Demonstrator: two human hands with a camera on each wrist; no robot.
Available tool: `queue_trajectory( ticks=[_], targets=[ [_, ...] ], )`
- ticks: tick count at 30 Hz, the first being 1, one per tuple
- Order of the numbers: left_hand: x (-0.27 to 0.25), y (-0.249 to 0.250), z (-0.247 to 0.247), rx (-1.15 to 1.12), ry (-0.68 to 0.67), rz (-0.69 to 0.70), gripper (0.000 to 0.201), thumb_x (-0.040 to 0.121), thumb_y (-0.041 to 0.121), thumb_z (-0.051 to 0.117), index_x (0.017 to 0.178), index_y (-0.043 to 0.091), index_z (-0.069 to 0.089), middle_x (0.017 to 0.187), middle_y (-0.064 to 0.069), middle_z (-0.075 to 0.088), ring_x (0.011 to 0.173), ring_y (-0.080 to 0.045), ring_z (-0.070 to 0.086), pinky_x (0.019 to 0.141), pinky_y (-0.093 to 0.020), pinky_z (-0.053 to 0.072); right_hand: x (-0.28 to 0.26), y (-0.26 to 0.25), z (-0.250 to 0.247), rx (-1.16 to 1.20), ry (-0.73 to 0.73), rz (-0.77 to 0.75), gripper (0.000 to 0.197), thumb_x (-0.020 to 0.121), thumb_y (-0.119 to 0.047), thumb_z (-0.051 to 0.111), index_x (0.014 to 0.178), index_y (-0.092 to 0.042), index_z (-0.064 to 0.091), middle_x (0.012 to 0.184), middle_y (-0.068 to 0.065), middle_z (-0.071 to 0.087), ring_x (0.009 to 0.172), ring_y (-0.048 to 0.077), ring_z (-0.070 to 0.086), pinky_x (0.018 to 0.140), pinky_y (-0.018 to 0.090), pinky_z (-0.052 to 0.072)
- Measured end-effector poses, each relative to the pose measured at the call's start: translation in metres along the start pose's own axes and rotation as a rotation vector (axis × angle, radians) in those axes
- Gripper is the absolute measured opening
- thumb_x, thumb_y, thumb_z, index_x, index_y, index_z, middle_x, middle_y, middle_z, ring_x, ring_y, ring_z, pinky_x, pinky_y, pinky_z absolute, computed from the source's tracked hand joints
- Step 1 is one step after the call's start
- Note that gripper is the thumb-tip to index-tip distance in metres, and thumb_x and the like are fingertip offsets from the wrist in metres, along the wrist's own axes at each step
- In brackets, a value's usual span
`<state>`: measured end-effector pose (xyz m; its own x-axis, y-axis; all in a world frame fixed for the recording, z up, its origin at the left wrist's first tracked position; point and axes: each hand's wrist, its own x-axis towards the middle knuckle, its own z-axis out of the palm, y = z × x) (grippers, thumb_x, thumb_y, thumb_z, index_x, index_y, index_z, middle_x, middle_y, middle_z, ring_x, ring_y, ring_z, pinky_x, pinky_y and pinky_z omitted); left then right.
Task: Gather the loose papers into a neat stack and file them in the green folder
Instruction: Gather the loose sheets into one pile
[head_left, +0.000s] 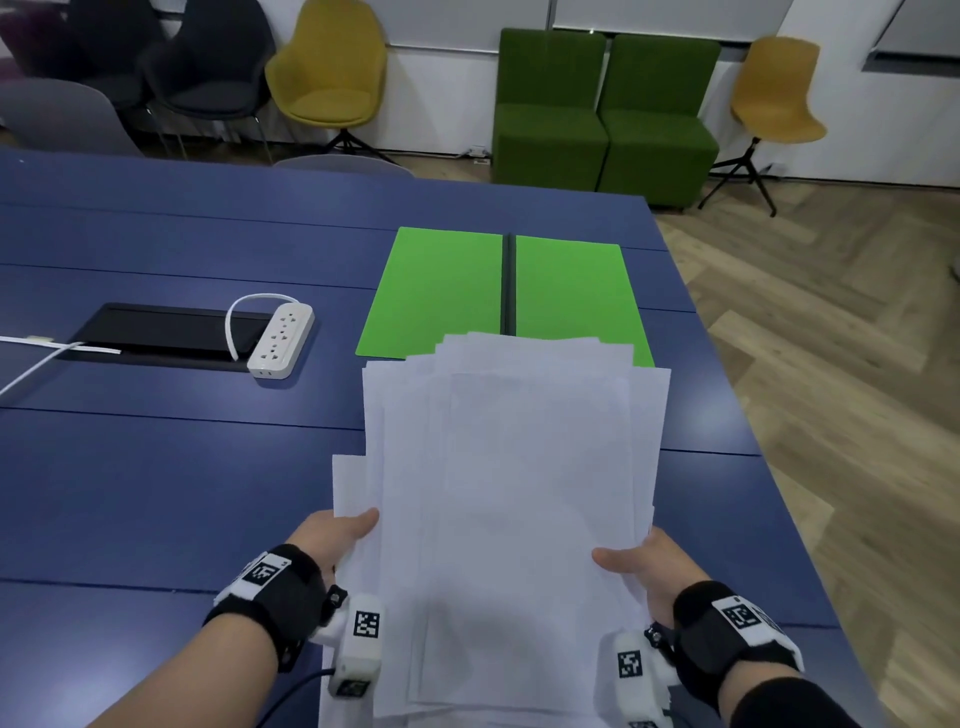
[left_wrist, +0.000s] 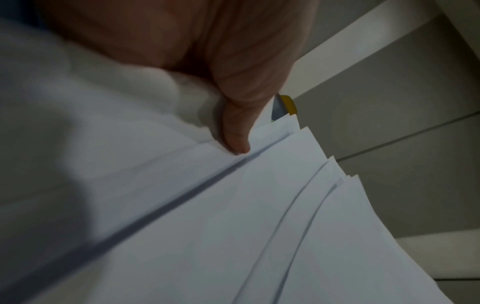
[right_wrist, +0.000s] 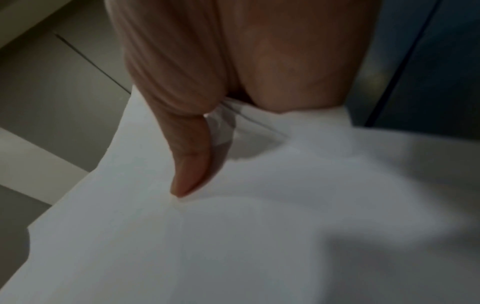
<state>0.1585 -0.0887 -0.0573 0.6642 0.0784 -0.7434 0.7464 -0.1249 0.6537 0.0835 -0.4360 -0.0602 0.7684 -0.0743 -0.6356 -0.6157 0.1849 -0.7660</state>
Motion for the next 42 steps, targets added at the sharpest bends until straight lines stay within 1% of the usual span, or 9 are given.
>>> queue_trajectory(
  ticks=[6,9,12,16,19,28,35,38,42],
  targets=[
    [-0.007,0.015,0.003,0.112,0.141,0.198,0.033,0.094,0.026,0.056,0.108,-0.002,0.065,0.108,-0.020,0.070,0.097,-0.034,0.067,0.094,-0.045,0.050,0.004,0.004,-0.005,-0.063,0.096,-0.002,0.040,0.072,0.015,0.069,0.109,0.001,0.065,0.103,0.019,0.072,0.095,0.036,0.069,0.080,0.043,0.053],
    [-0.024,0.049,-0.008,0.186,0.280,0.390,0.031,0.095,0.022,0.053,0.107,-0.003,0.066,0.102,-0.017,0.068,0.089,-0.026,0.061,0.082,-0.031,0.044,0.007,0.005,-0.008,-0.084,0.145,-0.009,0.036,0.075,0.017,0.066,0.106,-0.001,0.066,0.104,0.019,0.072,0.095,0.035,0.068,0.087,0.045,0.051],
    [-0.044,0.088,-0.028,0.155,0.400,0.533,0.025,0.095,0.027,0.051,0.098,0.007,0.066,0.091,-0.013,0.067,0.084,-0.026,0.061,0.074,-0.031,0.042,0.009,0.005,-0.010,-0.111,0.173,-0.007,0.031,0.075,0.015,0.067,0.095,-0.009,0.066,0.104,0.017,0.071,0.096,0.034,0.067,0.091,0.046,0.050],
    [-0.080,0.136,-0.047,-0.074,0.308,0.691,0.021,0.096,0.029,0.050,0.092,0.014,0.064,0.068,0.006,0.071,0.062,-0.012,0.067,0.058,-0.025,0.054,0.012,0.005,-0.009,-0.147,0.201,0.002,0.036,0.075,0.013,0.068,0.105,-0.006,0.064,0.107,0.018,0.070,0.099,0.035,0.067,0.095,0.049,0.049],
    [-0.098,0.166,-0.053,-0.147,0.232,0.766,0.020,0.097,0.029,0.050,0.084,0.020,0.062,0.060,0.015,0.072,0.049,0.003,0.066,0.043,-0.012,0.048,0.013,0.004,-0.008,-0.177,0.214,0.001,0.039,0.076,0.012,0.068,0.111,-0.003,0.062,0.107,0.017,0.070,0.099,0.034,0.066,0.092,0.044,0.049],
    [-0.085,0.225,-0.039,-0.198,0.095,0.770,0.016,0.096,0.023,0.052,0.099,0.016,0.065,0.088,0.007,0.075,0.081,-0.007,0.071,0.077,-0.027,0.056,0.014,0.001,-0.006,-0.245,0.207,0.009,0.044,0.076,0.010,0.068,0.117,-0.003,0.061,0.110,0.017,0.069,0.101,0.034,0.065,0.096,0.048,0.048],
    [-0.094,0.268,-0.032,-0.258,0.154,0.915,0.014,0.097,0.022,0.050,0.098,0.015,0.062,0.099,0.006,0.067,0.066,0.002,0.069,0.057,-0.014,0.054,0.016,0.000,-0.008,-0.259,0.190,0.036,0.040,0.076,0.011,0.067,0.114,-0.001,0.062,0.106,0.017,0.070,0.098,0.035,0.066,0.096,0.050,0.049],
    [-0.076,0.255,-0.013,0.011,0.243,0.788,0.025,0.094,0.031,0.054,0.107,0.011,0.062,0.099,0.001,0.068,0.064,-0.013,0.064,0.055,-0.011,0.052,0.016,-0.001,-0.008,-0.252,0.174,0.025,0.040,0.071,0.010,0.069,0.109,-0.001,0.064,0.101,0.016,0.072,0.096,0.035,0.068,0.093,0.048,0.050],
    [-0.024,0.185,0.033,0.259,0.232,0.607,0.038,0.091,0.032,0.058,0.109,0.000,0.066,0.104,-0.012,0.068,0.093,-0.023,0.065,0.078,-0.031,0.051,0.020,0.001,0.000,-0.301,0.164,0.017,0.034,0.069,0.000,0.073,0.102,-0.004,0.069,0.092,0.012,0.076,0.085,0.028,0.073,0.080,0.042,0.059]
  ],
)
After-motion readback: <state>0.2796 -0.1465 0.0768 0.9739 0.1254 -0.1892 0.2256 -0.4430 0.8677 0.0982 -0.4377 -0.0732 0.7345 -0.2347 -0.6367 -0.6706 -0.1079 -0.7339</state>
